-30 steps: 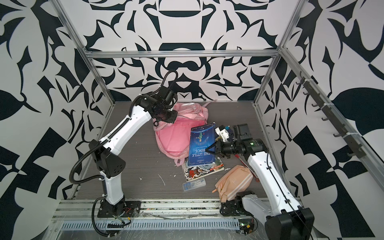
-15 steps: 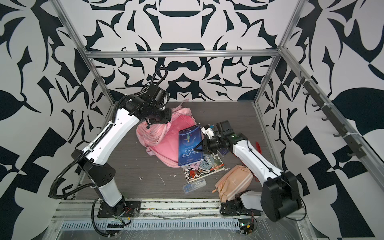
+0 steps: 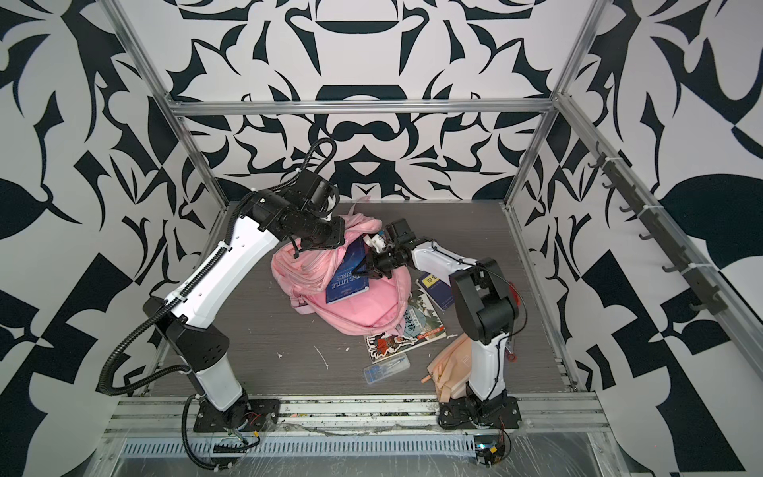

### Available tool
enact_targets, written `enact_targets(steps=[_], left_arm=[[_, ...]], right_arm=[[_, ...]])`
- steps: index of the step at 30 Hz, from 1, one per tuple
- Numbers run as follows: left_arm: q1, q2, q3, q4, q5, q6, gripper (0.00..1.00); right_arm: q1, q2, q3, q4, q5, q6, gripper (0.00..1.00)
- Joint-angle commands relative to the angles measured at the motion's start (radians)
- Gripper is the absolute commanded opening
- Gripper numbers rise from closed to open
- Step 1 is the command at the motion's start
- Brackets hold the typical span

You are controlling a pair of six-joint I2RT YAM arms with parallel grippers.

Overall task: Pack books, pencil case, and school supplies into a backpack
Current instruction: Place the book in the student bag.

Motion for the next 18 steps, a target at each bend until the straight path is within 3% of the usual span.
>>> enact_targets(steps=[1,6,12,16,18], left_arm=[[-0.006,-0.073,-0.008,0.043,0.022,-0.028,0.0],[-0.006,-0.088,-0.047,0.08,0.029,-0.048,0.0],[-0.006,-0.092,-0.075,0.115,0.031,-0.049,0.0],[-0.004,-0.084,-0.073,0.119,0.032,-0.042,0.0],[0.003,-0.081,-0.075,0.118,0.034,-0.039,0.0]], right_arm=[[0.011,0.053,0.103,0.044,-0.087,-0.045,0.0],[-0.002,0.211,0.318,-0.357,0.113,-0.255,0.0],[-0.011,0.217,0.372,-0.426,0.231,-0.28,0.0],[-0.011,0.207,0.436,-0.544,0.336,-0.351,0.1],[-0.012,0.168,0.457,-0.574,0.377,-0.368,0.19]])
